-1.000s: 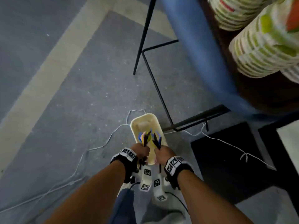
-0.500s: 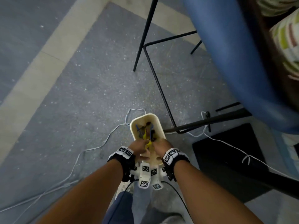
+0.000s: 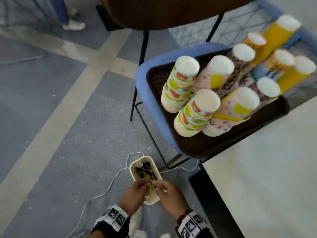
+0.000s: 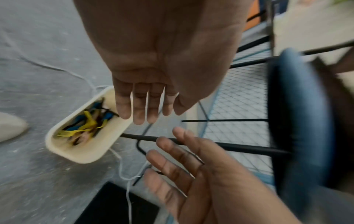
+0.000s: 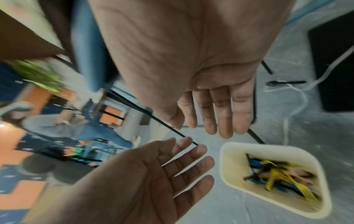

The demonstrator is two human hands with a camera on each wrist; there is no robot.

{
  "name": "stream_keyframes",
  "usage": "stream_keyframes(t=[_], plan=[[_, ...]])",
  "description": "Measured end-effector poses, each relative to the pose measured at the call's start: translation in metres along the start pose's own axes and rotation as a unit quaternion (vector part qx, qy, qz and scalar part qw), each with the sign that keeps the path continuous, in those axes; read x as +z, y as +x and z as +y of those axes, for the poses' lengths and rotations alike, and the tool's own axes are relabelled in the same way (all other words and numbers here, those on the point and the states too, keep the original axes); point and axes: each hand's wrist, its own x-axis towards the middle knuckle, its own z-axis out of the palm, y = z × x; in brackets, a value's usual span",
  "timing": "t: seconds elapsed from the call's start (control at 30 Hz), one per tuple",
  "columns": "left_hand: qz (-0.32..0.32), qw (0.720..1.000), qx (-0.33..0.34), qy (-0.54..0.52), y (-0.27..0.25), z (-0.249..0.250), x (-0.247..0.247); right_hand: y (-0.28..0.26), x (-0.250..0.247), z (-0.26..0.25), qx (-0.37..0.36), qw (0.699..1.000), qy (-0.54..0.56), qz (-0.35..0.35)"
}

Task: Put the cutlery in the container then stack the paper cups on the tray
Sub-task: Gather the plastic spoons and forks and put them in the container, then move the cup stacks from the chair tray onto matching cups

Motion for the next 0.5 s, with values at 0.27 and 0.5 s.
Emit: stream_keyframes(t=[0.27,0.5], plan=[[0.058,0.947,0.302,0.089,-0.116,0.18,0.005,-0.139,-0.094,-0.126,-0.174,0.947,0.134,0.236],[0.033,0.881,0.41,0.233,-0.076,0.312,0.005,-0.101,-0.108,-0.179,-0.186,0.89,0.2,0.366]])
